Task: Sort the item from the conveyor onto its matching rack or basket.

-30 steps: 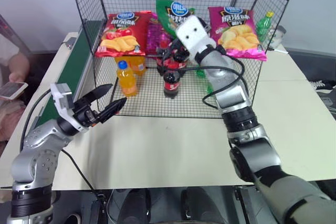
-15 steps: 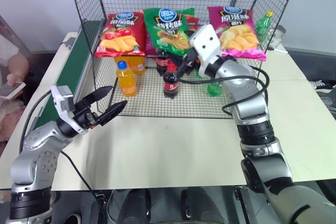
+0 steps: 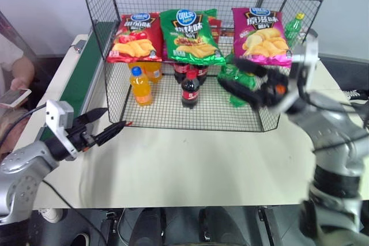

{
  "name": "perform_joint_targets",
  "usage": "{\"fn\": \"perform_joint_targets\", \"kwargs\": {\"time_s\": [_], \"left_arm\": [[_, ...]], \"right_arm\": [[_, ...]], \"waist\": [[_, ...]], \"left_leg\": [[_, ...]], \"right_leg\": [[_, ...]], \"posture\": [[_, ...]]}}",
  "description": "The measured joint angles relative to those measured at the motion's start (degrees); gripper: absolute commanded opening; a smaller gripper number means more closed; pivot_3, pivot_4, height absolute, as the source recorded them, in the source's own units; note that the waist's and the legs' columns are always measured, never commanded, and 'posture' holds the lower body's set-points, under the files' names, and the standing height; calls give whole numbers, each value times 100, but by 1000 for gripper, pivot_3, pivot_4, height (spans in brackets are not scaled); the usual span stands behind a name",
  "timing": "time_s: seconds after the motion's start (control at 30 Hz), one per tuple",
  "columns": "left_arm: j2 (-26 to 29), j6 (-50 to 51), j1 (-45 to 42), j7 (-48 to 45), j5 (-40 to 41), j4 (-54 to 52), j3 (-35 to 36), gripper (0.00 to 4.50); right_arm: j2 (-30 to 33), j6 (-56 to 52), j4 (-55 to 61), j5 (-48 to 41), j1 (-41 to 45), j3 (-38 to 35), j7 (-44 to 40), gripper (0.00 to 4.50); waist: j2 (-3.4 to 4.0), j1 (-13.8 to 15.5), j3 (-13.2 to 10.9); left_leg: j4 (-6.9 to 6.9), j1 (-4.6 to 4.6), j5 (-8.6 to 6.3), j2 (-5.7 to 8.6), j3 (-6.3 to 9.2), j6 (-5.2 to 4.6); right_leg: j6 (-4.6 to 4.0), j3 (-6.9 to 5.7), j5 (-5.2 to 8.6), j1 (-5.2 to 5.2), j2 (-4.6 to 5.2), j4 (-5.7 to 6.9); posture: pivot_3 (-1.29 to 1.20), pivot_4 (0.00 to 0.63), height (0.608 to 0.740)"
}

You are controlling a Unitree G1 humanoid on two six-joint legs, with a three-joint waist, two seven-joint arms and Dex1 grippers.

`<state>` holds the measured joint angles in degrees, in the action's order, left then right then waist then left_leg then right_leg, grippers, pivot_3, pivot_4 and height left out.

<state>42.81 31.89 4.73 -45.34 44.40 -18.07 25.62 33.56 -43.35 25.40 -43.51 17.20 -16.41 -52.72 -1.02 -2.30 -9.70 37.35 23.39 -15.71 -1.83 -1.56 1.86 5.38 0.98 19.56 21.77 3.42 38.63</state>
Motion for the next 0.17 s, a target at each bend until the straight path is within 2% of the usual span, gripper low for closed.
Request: {"fn": "perform_joint_targets", "kwargs": {"time_s": [0.07, 0.17], "left_arm": [[191, -7, 9, -126, -9, 148, 197, 4500], [303, -90, -75, -202, -131, 386, 339, 4500]], "right_arm": [[498, 304, 3, 189, -789, 7, -490, 3949], [764, 765, -150, 440, -1122, -3, -815, 3949]], "waist": [[0, 13, 0], [1, -30, -1]], "left_leg": [[0, -2, 0, 1, 0, 0], [0, -24, 0, 1, -6, 0]], "right_leg": [[0, -1, 0, -2, -1, -3], [-1, 7, -1, -21, -3, -3]], "posture": [[0, 150, 739], [0, 150, 739]]}}
